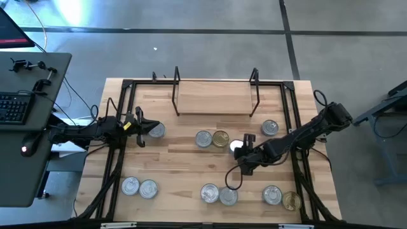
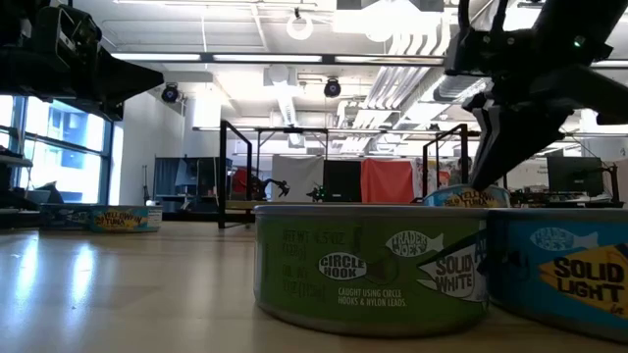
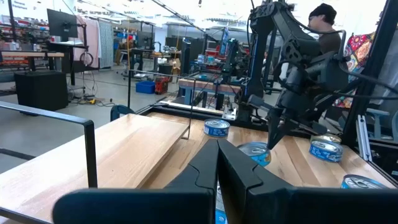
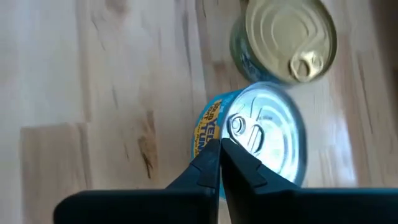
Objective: Stack canned seafood by type on shelf
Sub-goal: Put the top right yellow-blue tuna can on the shelf
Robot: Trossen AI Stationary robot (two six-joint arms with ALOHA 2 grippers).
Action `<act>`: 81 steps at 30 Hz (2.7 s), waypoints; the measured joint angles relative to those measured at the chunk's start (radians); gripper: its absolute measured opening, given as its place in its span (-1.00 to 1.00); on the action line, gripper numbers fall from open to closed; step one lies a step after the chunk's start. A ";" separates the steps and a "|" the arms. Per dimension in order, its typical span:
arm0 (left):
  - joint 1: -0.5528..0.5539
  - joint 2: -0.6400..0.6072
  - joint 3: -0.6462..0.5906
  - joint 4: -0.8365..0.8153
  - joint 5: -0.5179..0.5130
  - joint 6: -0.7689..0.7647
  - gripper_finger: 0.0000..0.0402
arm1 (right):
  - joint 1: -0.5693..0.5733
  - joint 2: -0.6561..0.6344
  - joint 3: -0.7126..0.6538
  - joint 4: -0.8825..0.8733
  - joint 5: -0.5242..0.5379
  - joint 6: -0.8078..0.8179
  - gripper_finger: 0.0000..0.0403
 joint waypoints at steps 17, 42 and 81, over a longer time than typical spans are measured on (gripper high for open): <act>0.000 0.000 0.000 -0.002 0.000 0.000 -1.00 | 0.005 0.001 -0.144 0.144 0.065 -0.051 -0.30; 0.000 0.000 0.000 0.000 0.000 -0.020 -1.00 | 0.052 0.176 -0.051 0.058 0.298 -0.187 -1.00; 0.000 0.000 0.000 0.000 0.000 -0.015 -1.00 | -0.544 0.172 0.211 0.048 0.183 -0.634 -1.00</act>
